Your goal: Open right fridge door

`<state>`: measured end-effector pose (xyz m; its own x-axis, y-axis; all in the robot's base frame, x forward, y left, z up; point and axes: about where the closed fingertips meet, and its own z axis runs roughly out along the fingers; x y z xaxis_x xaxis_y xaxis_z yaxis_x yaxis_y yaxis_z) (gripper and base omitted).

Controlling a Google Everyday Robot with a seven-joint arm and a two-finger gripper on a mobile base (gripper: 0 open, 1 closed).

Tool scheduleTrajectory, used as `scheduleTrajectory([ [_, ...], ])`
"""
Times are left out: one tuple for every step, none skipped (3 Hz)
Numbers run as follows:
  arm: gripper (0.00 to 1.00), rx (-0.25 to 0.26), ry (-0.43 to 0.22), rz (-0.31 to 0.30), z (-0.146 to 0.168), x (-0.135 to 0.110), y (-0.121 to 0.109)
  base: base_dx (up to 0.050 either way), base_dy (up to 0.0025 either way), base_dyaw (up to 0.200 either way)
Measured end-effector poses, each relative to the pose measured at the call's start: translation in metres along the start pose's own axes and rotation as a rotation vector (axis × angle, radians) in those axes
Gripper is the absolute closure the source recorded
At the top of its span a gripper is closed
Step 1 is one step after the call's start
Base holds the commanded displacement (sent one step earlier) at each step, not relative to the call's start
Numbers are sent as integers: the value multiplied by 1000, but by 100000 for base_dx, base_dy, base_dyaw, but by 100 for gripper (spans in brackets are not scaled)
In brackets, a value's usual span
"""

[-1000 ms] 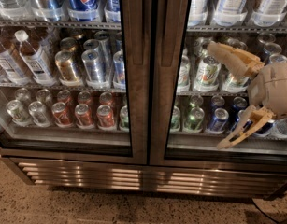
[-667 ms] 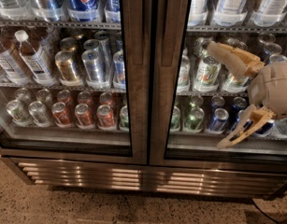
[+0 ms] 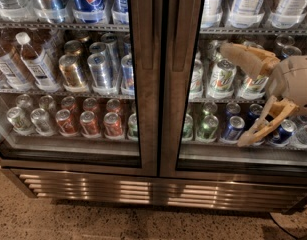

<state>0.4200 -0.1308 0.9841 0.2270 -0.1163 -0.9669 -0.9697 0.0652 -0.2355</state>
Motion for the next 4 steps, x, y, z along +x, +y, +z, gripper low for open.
scheduleTrajectory([
  [0,0,0,0,0,0,0,0,0,0],
  [0,39,7,32,-3,-12,-37,0,0,0],
  [0,37,8,31,-2,-13,-37,0,0,0],
  [0,5,35,22,16,-13,-33,0,0,0],
])
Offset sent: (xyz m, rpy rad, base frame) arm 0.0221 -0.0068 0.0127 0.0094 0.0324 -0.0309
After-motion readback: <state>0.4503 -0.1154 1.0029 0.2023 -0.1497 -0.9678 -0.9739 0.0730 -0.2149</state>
